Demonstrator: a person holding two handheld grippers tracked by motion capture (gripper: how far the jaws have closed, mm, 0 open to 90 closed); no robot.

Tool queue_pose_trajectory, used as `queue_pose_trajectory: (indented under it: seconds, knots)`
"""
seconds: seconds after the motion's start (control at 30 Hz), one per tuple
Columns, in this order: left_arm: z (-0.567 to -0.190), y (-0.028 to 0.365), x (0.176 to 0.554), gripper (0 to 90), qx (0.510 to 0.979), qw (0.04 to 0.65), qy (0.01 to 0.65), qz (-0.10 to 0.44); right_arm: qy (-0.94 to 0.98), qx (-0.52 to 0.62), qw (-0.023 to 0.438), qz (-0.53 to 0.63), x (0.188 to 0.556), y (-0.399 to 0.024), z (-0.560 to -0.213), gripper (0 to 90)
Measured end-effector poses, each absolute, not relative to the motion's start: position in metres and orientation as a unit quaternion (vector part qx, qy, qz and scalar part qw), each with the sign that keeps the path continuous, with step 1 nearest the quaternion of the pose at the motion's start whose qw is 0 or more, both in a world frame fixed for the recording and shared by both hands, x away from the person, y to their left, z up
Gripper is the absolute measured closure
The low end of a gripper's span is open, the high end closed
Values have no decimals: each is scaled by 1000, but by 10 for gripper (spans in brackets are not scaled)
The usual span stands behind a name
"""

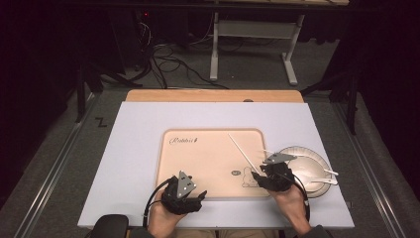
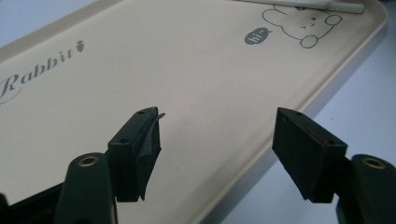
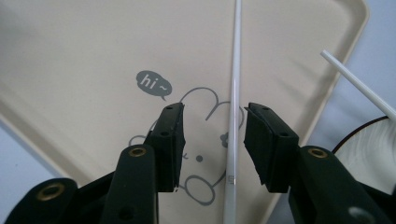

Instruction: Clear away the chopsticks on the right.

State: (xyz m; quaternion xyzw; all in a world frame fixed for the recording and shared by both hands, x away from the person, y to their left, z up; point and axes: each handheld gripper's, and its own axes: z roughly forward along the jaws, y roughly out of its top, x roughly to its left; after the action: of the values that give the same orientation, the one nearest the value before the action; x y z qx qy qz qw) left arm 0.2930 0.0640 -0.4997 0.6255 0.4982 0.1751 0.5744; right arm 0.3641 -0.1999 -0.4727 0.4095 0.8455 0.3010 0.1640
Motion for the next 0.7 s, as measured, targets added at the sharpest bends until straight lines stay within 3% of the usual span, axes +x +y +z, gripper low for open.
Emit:
queue_pose_trajectory:
  seconds: [0.2,0.7]
  knots:
    - [-501,58,297,322,632,578,490,163,841,398,164,328,354,-208,-467,524]
    - [-498,43,309,331,638,598,458,161,830,407,163,345,327,-232,-454,492]
